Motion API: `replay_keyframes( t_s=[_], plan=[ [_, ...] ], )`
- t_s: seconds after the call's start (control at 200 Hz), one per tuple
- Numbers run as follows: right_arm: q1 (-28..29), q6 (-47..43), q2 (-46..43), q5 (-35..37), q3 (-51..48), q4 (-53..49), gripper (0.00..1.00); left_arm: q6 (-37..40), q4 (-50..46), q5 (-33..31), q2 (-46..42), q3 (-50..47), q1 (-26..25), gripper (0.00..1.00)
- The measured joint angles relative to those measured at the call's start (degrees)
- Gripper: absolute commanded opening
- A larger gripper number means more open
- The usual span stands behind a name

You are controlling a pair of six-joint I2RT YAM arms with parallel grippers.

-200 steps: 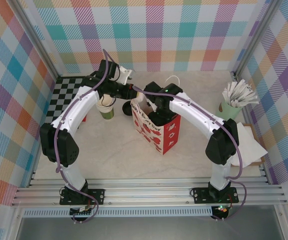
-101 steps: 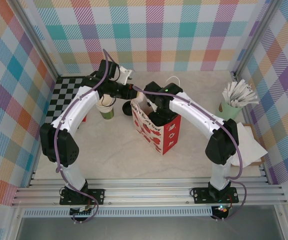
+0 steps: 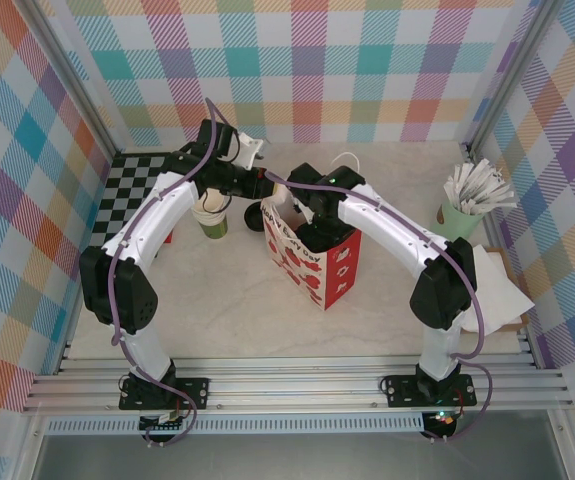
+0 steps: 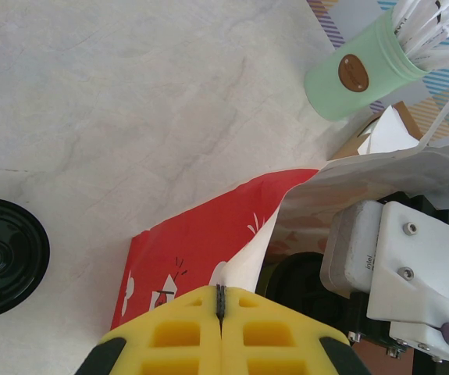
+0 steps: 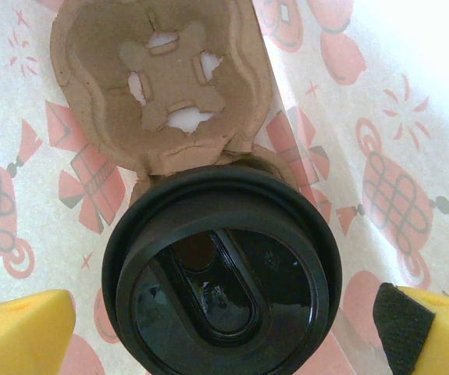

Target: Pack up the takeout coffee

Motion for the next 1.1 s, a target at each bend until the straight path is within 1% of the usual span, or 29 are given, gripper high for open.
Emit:
replay_keyframes(
  t_s=[0.325, 0.595, 0.715, 1.1],
  plan=[
    [0.0, 0.5, -0.5, 0.6, 0.0, -0.1, 1.0, 0.0, 0.0, 0.0, 0.0, 0.0, 0.0, 0.0],
    [0.0, 1.1, -4.5, 2.1, 0.0, 0.9, 1.0, 0.0, 0.1, -0.1, 0.0, 0.0, 0.0, 0.0],
    [0.0, 1.4, -7.0, 3.2, -0.5, 2.9, 1.0, 0.0, 0.1, -0.1, 0.0, 0.0, 0.0, 0.0],
    [0.0, 1.5, -15.6, 5.1, -6.4, 13.0, 1.0, 0.0, 0.1, -0.3, 0.0, 0.0, -0.1, 0.0]
  ],
)
